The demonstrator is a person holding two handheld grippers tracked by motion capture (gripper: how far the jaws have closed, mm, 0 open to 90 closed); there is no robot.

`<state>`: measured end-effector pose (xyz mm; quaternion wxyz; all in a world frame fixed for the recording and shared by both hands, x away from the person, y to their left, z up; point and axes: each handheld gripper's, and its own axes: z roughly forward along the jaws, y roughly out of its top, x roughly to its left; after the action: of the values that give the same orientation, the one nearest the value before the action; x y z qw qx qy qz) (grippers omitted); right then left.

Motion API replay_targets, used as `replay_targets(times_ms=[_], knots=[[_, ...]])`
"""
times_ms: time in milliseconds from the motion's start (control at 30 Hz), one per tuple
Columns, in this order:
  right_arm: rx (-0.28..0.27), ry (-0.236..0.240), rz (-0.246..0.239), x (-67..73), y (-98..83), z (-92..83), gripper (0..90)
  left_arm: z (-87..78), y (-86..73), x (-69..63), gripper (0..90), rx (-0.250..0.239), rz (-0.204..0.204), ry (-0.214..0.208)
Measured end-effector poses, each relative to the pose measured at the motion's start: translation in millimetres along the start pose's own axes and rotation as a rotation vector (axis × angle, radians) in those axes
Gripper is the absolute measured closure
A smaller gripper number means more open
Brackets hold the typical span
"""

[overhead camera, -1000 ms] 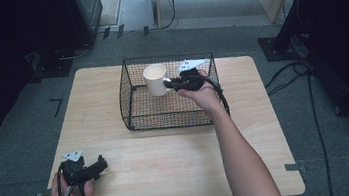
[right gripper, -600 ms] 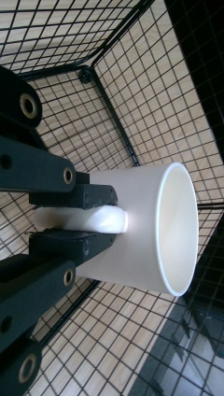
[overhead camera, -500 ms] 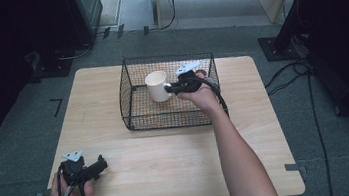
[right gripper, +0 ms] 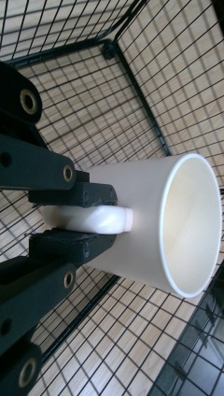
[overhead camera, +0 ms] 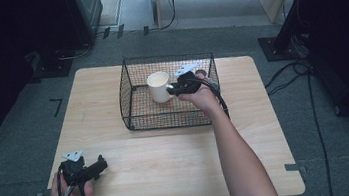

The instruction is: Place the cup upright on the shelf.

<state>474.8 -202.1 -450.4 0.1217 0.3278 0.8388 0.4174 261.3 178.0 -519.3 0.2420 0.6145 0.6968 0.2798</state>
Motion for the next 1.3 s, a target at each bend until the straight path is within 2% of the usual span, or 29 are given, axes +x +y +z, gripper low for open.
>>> replay_targets(times_ms=[167, 367, 767, 967, 1000, 1200, 1300], knots=[[0.013, -0.023, -0.004, 0.1, -1.0, 0.3, 73.1, 0.0, 0.0, 0.0, 0.0, 0.001, 0.000, 0.000], [-0.013, -0.043, 0.002, 0.0, -0.8, -1.4, 69.6, 0.0, 0.0, 0.0, 0.0, 0.000, 0.001, 0.000], [-0.158, -0.062, 0.028, 3.1, 11.8, -22.0, 56.8, -0.1, 0.1, 0.1, 0.0, 0.001, 0.001, 0.000], [-0.193, -0.071, 0.046, 8.7, 20.4, -34.7, 46.8, 0.0, 0.0, 0.0, 0.0, 0.000, 0.001, 0.000], [-0.200, -0.086, 0.054, 13.1, 23.9, -41.2, 41.9, 0.0, 0.1, 0.0, 0.0, 0.001, 0.001, 0.001], [-0.189, -0.106, 0.018, 25.2, 29.3, -56.3, 36.1, 0.0, 0.0, 0.0, 0.0, 0.000, 0.001, 0.000], [-0.195, -0.098, 0.011, 32.3, 31.2, -64.3, 32.4, 0.0, 0.0, 0.0, 0.0, 0.000, 0.001, 0.000]])
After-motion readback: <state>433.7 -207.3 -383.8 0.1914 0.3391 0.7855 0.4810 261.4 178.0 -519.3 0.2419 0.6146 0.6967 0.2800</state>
